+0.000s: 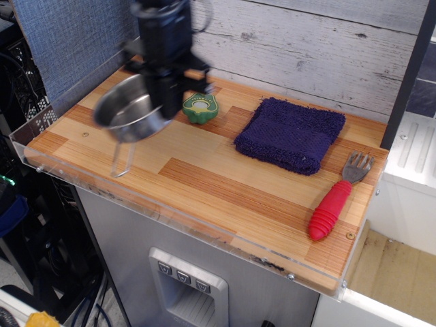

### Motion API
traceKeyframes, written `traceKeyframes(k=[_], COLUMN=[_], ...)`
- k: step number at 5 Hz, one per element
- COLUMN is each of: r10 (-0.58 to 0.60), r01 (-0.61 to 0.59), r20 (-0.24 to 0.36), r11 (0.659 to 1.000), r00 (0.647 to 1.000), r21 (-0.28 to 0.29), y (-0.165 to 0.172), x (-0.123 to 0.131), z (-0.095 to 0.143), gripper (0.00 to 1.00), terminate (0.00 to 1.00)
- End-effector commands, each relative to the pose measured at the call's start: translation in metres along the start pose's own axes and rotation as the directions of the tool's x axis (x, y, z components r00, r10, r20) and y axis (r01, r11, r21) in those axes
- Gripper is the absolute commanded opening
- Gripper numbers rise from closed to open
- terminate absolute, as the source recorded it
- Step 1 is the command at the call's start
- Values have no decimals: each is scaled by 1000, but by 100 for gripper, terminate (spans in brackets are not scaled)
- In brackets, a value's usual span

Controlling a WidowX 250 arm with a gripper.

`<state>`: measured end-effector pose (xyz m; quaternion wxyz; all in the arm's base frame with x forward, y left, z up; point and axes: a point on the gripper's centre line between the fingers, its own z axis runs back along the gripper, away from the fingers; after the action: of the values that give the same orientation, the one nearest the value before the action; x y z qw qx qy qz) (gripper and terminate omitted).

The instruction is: Put the silver pot on the far left side of the table.

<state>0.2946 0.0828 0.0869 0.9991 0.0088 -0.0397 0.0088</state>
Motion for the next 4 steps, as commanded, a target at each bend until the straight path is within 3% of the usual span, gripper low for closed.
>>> traceKeyframes(k=[1, 2, 4], r10=[-21, -19, -14], r01=[15, 11, 12], r20=[80, 85, 15], r11=[997, 995, 996], r00=[997, 996, 1000], r21=[77, 95, 94], y=[37, 44, 55], x=[31, 50, 67], z=[7, 4, -23], gripper=[0, 0, 0], terminate=[0, 0, 0])
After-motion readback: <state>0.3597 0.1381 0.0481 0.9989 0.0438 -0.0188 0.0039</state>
